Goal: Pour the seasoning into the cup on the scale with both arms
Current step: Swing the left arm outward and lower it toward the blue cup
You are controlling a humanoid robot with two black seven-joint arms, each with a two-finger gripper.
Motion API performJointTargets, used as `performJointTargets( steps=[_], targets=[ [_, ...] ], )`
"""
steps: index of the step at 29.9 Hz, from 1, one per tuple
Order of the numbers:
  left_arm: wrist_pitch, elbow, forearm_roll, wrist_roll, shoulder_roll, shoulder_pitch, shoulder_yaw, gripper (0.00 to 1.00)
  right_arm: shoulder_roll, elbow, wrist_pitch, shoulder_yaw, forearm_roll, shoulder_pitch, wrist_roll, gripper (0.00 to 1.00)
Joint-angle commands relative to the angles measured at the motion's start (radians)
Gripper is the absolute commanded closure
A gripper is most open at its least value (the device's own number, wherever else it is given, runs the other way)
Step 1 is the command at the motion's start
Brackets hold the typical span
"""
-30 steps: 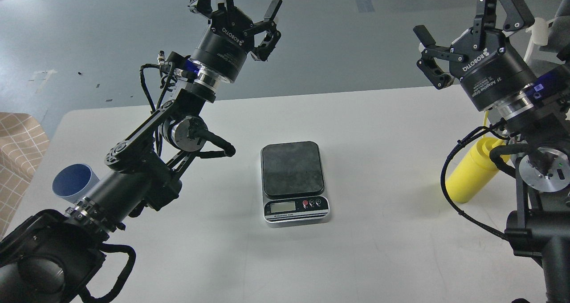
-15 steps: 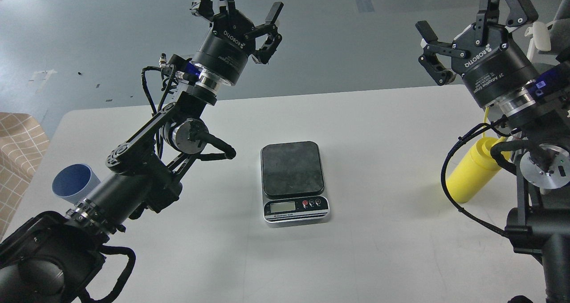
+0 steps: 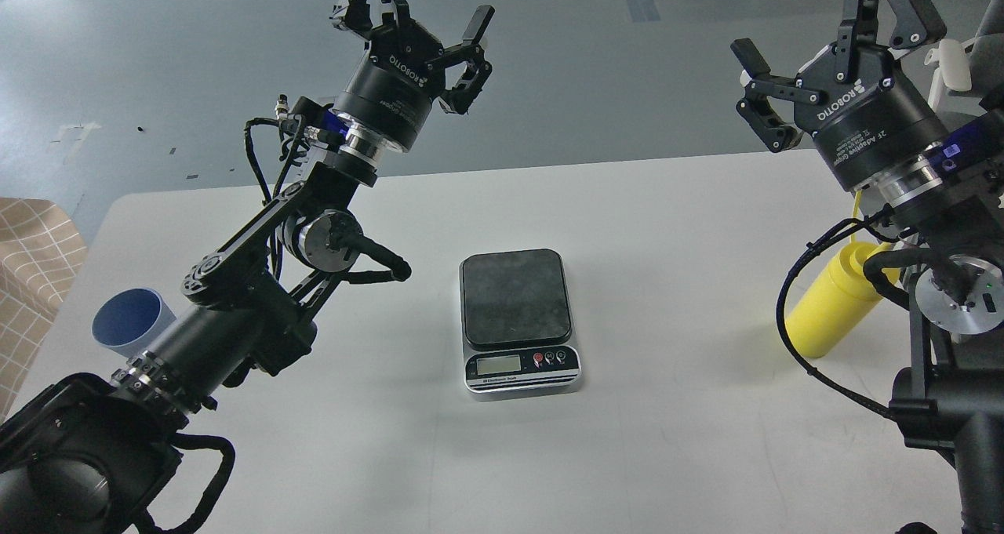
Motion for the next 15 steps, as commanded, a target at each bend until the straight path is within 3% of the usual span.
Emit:
performJointTargets(
  steps=[1, 6, 11, 15],
  targets=[
    [-0.001, 0.0, 0.0, 0.0, 0.0, 0.0, -0.003, 0.02, 0.0, 0.0, 0.0, 0.0, 0.0, -0.001, 0.0, 0.0],
    [-0.039, -0.007, 0.002, 0.0, 0.011, -0.003, -0.001, 0.02, 0.0, -0.002, 0.0, 0.0, 0.0, 0.001, 0.0, 0.0],
    [-0.06, -0.011, 0.079, 0.0, 0.118, -0.035, 0.0, 0.02, 0.0, -0.002, 0.0, 0.002, -0.002, -0.002, 0.0, 0.0],
    [-0.105, -0.013, 0.47, 0.0, 0.242, -0.101, -0.003, 0.02, 0.0, -0.006, -0.001, 0.002, -0.002, -0.009, 0.002, 0.0]
  ],
)
